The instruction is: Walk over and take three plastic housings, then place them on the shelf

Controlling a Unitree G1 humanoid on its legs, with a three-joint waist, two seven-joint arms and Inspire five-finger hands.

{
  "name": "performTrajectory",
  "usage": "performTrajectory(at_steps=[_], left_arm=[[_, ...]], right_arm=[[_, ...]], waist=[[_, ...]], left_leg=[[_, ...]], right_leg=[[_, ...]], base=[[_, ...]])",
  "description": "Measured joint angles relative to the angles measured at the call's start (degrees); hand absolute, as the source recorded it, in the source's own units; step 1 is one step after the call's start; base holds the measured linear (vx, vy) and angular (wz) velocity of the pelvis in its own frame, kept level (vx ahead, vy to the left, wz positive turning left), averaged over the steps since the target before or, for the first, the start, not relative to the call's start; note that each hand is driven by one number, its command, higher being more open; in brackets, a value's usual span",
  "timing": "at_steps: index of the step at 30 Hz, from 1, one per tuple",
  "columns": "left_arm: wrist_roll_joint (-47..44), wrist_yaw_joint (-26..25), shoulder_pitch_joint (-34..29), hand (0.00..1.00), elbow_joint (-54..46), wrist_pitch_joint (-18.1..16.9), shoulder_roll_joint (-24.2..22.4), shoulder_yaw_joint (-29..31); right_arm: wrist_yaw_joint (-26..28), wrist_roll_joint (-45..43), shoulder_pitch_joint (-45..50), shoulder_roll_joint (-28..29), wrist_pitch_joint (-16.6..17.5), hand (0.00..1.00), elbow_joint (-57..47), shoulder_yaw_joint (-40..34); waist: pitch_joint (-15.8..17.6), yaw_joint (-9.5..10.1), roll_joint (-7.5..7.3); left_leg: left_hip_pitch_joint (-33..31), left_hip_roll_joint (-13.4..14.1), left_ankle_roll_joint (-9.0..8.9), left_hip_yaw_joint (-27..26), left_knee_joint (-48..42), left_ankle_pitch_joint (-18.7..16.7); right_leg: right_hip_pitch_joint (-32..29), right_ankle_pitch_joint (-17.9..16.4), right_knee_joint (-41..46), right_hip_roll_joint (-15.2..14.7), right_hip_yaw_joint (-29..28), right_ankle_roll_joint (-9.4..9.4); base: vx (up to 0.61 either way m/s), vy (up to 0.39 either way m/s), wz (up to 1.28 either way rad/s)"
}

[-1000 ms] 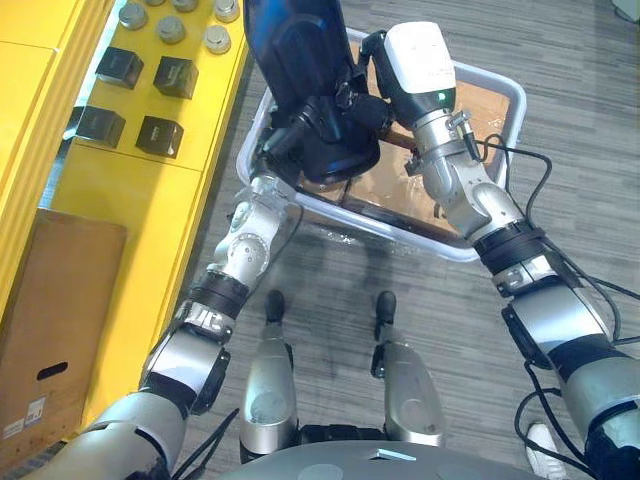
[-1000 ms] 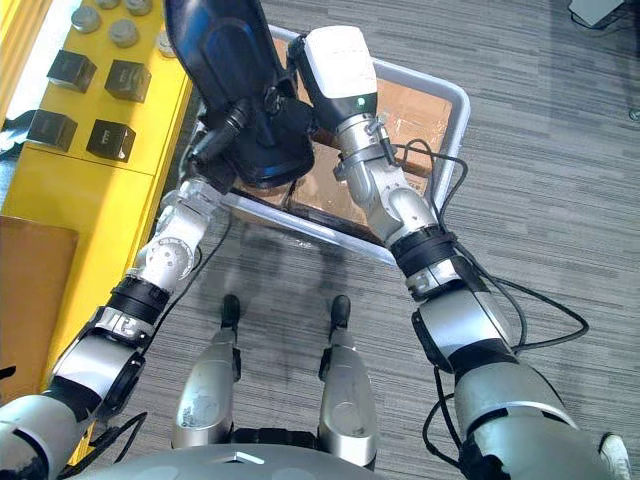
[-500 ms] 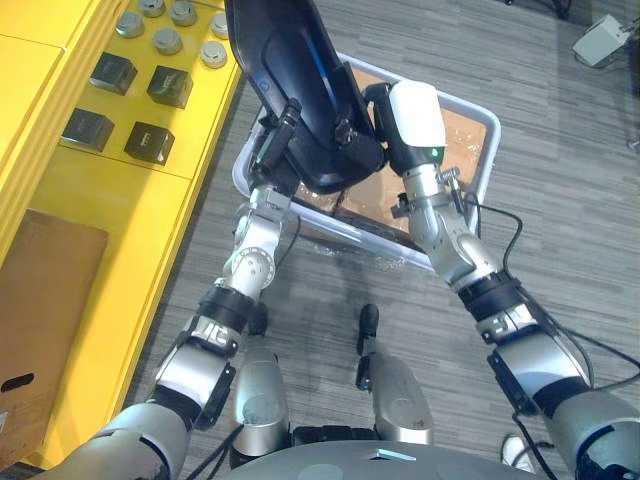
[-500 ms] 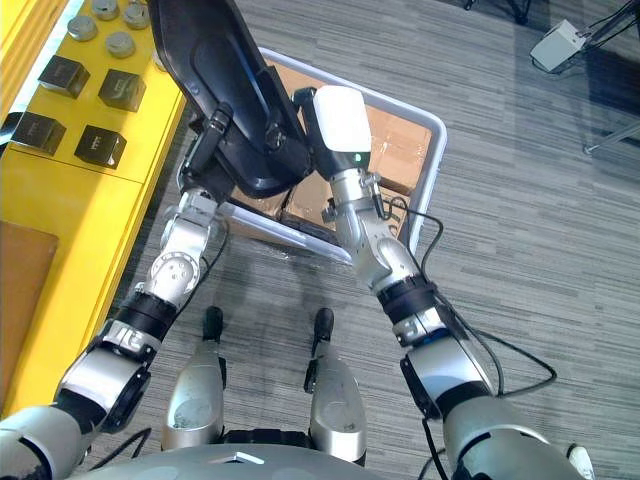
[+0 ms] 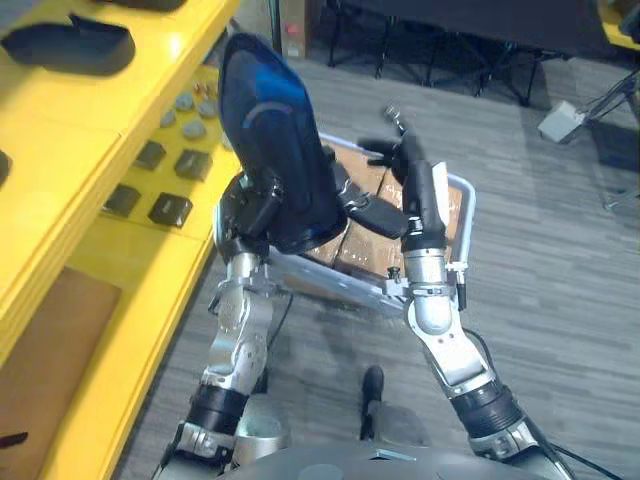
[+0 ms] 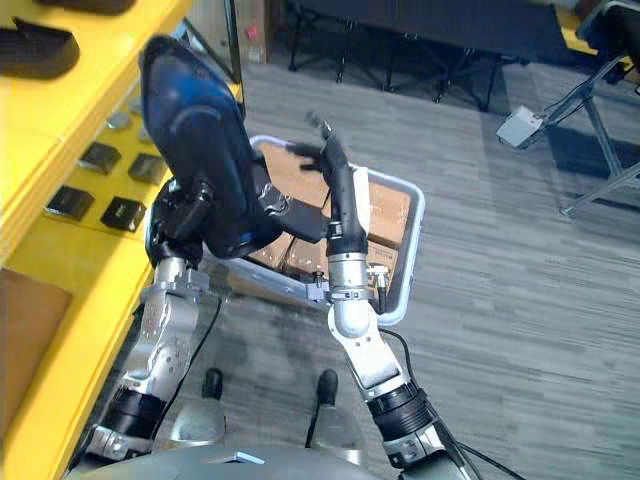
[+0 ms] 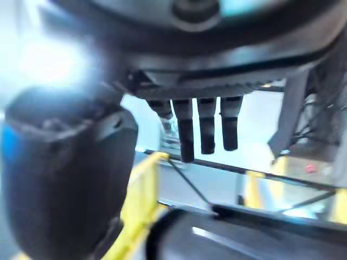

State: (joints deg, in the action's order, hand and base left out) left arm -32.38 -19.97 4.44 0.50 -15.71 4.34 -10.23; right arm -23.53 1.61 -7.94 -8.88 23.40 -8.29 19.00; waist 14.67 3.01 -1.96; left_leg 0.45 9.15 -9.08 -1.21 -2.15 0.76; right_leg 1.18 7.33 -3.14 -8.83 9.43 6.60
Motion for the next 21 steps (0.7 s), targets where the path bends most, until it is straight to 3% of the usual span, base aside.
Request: performTrajectory(at_steps=[4,7,9,13,14,15,18,21], left_arm=[[11.79,-5.14,-6.69,0.00,-3.30,0.19,-0.68,3.36],[26.13,-10.25,-10.10,0.00,-6.79,0.19,-0.59,6.90],[29.40,-11.21,-11.62,0.00,-8.57,0.00,-0.58,8.42],[30.46,-10.63,-16.79,0.00,-14.11,-2.25,-0.69,11.51],[29.31,-9.18,-18.42,0.00,-15.70,-3.53,-1.07,11.79],[27.94,-8.16,-18.81,0.00,-16.19,-4.02,-1.32,11.69],[19.23,-2.10,-20.49,0.00,-17.69,-5.63,-1.91,11.40],[14.69,-0.78,-20.92,0.00,-17.97,-5.65,-2.28,11.08]], right_arm=[[6.75,-10.97,7.65,1.82,7.15,1.00,-5.68,-3.92],[12.96,-23.06,14.86,2.46,7.09,1.00,-6.02,-7.62],[14.85,-26.10,17.77,2.55,6.19,1.00,-6.01,-8.77],[18.07,-27.85,26.08,2.60,0.10,1.00,-5.23,-13.82],[18.27,-27.85,28.28,2.47,-3.70,1.00,-2.73,-16.11],[17.93,-27.70,28.71,2.46,-5.15,1.00,-1.35,-16.93],[13.39,-26.90,29.90,2.52,-10.95,1.00,4.10,-18.61],[10.32,-27.17,30.59,2.68,-13.12,1.00,5.13,-18.06]], waist=[[-2.22,-0.41,0.39],[-3.47,-0.39,0.51],[-4.40,-0.49,0.71],[-6.63,-1.83,1.96],[-7.47,-1.88,2.23],[-7.59,-1.87,2.27],[-7.72,-2.01,2.44],[-7.76,-2.50,2.51]], left_leg=[[1.51,0.04,0.08,-0.46,0.45,-0.36],[2.03,0.05,0.22,-1.25,0.72,-0.80],[2.04,0.06,0.22,-1.61,1.05,-0.79],[2.16,0.14,0.03,-2.22,1.39,-0.63],[2.24,0.24,-0.01,-2.73,1.38,-0.67],[2.42,0.26,-0.01,-2.88,1.39,-0.67],[3.26,0.30,-0.08,-3.53,1.38,-1.03],[3.56,0.32,-0.08,-3.80,1.35,-1.39]], right_leg=[[1.03,-0.34,-0.11,0.00,-0.14,-0.05],[1.10,-0.91,-0.57,-0.07,-0.23,-0.37],[1.01,-0.86,-1.07,-0.09,-0.18,-0.33],[0.64,-0.67,-1.14,-0.11,-0.29,-0.51],[0.39,-0.39,-1.14,-0.04,-0.62,-0.12],[0.49,-0.34,-1.13,-0.02,-0.74,-0.05],[0.94,-0.32,-1.14,0.02,-1.38,0.00],[0.98,-0.32,-1.16,0.08,-1.74,0.03]], base=[[0.00,-0.001,-0.06],[-0.04,0.002,-0.12],[-0.01,0.003,-0.12],[0.03,0.007,-0.08],[0.03,0.006,-0.13],[0.03,0.006,-0.12],[0.01,0.009,-0.11],[-0.01,0.009,-0.08]])
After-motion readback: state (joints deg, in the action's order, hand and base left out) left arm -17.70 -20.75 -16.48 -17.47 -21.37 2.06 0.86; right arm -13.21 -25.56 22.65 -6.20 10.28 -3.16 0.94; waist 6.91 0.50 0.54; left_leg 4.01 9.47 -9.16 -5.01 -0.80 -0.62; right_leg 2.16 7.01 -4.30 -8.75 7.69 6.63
